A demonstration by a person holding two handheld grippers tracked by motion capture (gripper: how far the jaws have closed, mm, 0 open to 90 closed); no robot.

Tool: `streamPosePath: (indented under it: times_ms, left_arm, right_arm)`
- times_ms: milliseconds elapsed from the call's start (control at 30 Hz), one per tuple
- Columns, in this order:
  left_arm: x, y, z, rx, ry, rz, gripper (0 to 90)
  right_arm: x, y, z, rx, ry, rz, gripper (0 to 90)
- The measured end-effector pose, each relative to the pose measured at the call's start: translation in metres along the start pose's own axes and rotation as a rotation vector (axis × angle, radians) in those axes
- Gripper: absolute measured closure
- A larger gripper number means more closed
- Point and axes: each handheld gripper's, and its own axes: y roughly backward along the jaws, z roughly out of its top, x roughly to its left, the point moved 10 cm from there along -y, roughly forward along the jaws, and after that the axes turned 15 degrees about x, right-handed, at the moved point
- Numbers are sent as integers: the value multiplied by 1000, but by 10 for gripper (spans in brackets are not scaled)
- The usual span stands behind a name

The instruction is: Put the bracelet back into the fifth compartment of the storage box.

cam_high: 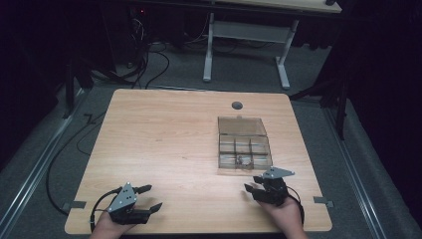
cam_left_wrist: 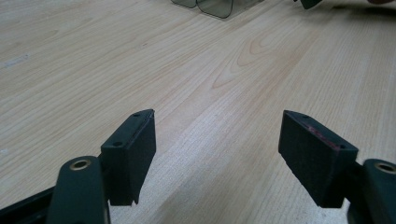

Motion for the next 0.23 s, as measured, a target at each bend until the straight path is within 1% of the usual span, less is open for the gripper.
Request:
streamPosePath:
  times_ms: [33, 100, 133, 167, 200, 233]
  left_arm:
    - [0, 0, 0, -1, 2, 1, 280]
    - [1, 0, 0, -3, 10, 6, 279]
    - [2, 0, 1, -3, 15, 8, 279]
    - [2, 0, 1, -3, 15, 8, 279]
    - [2, 0, 1, -3, 17, 10, 279]
    - [2, -1, 1, -2, 19, 10, 280]
  right_arm:
    - [0, -1, -1, -16, -4, -3, 504]
    - [2, -2, -3, -63, -9, 3, 504]
    - [2, 0, -3, -82, 0, -17, 502]
    - [2, 0, -3, -82, 0, -17, 502]
    - [4, 5, 0, -127, 17, -13, 492]
    - [4, 6, -1, -136, 15, 4, 488]
